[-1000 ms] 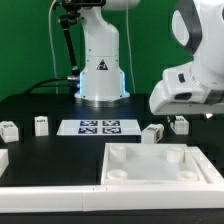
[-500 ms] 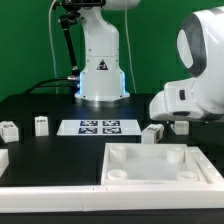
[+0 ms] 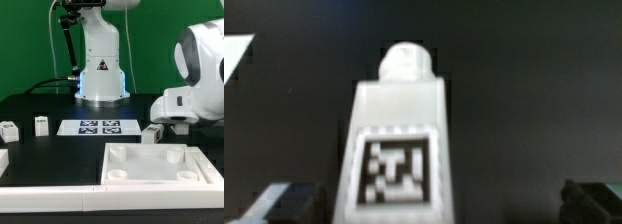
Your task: Assemble square table
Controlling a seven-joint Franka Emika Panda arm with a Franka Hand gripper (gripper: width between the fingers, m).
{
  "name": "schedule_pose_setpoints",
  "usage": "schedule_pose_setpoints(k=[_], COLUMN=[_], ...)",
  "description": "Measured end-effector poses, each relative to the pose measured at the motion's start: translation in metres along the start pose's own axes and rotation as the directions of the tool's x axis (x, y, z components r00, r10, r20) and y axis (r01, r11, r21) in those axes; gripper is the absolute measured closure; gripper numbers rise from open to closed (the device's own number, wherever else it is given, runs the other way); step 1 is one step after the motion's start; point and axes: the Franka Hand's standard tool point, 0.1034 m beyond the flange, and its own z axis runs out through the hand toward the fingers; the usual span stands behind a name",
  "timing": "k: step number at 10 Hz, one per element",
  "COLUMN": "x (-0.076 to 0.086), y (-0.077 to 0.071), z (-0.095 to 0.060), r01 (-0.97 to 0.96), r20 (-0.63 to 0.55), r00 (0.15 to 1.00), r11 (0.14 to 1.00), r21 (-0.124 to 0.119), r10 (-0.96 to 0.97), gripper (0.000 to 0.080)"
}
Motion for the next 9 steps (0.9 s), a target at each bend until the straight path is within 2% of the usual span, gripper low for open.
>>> schedule_pose_setpoints(k=[2, 4, 5, 6, 9], x=[0.0009, 0.001, 0.001, 0.001, 0.001], y=[0.0005, 0.0006, 0.0006, 0.0006, 0.0006], z=[-0.0011, -0.0011, -0.0011, -0.0011, -0.0011], r01=[-0.001, -0.002, -0.002, -0.002, -0.002], r20=[-0.002, -0.002, -0.002, -0.002, -0.002], r00=[1.0, 1.0, 1.0, 1.0, 1.0], r11=[1.0, 1.0, 1.0, 1.0, 1.0], r21=[0.001, 0.002, 0.002, 0.002, 0.002], r10=[0.001, 0.002, 0.002, 0.002, 0.002], gripper=[0.0151, 0.0408, 0.0408, 0.0511, 0.0511])
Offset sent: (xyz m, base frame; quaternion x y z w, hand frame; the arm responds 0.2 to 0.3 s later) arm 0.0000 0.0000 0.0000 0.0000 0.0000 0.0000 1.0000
